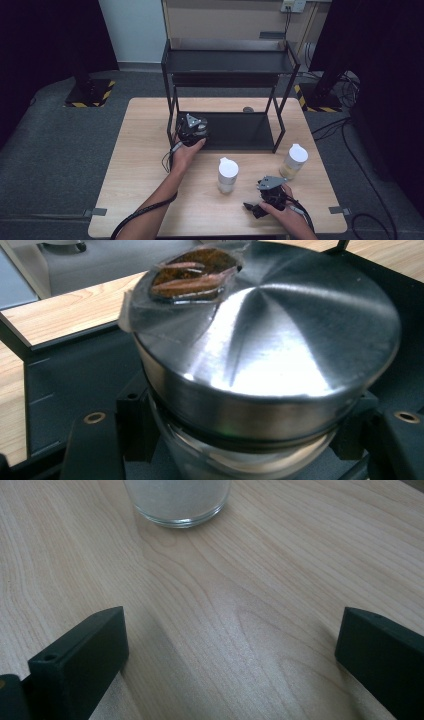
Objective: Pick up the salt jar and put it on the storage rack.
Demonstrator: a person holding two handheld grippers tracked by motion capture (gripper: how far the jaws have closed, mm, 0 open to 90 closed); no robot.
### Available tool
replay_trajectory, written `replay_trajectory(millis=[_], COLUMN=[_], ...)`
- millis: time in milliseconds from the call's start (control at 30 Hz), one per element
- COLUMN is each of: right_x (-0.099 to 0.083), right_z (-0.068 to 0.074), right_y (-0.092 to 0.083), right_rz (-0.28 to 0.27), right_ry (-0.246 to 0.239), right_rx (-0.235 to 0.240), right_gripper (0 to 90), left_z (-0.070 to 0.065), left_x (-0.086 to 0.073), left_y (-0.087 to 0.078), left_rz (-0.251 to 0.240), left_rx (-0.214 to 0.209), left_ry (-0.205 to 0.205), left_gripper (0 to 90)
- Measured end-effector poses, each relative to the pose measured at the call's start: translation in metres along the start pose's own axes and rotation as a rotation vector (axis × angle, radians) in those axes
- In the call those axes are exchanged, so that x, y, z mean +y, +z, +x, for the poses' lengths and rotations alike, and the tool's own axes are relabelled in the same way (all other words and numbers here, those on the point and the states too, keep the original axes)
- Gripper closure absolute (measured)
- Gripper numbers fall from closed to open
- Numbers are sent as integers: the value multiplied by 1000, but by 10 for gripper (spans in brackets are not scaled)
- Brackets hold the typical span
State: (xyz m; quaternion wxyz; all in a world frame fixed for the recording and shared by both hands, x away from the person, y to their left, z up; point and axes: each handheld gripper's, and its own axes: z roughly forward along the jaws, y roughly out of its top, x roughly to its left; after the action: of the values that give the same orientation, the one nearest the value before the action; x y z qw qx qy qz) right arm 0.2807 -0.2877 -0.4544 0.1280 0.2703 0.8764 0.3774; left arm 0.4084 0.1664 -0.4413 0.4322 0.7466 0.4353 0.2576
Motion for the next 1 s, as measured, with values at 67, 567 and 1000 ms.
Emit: replay_trajectory(millis=[67,567,1000], right_x=[0,0,0], right_z=[0,0,0], right_y=[0,0,0], right_rz=[0,0,0], right_ry=[0,0,1], right_rx=[0,0,0], right_gripper=[11,11,11], left_z=[0,2,-4], left_x=[0,0,6], left_y=[0,1,-5], left_rz=[0,-3,-20], left_rx=[0,-10,14], left_ry=[0,-6,61], left_gripper=[297,284,77])
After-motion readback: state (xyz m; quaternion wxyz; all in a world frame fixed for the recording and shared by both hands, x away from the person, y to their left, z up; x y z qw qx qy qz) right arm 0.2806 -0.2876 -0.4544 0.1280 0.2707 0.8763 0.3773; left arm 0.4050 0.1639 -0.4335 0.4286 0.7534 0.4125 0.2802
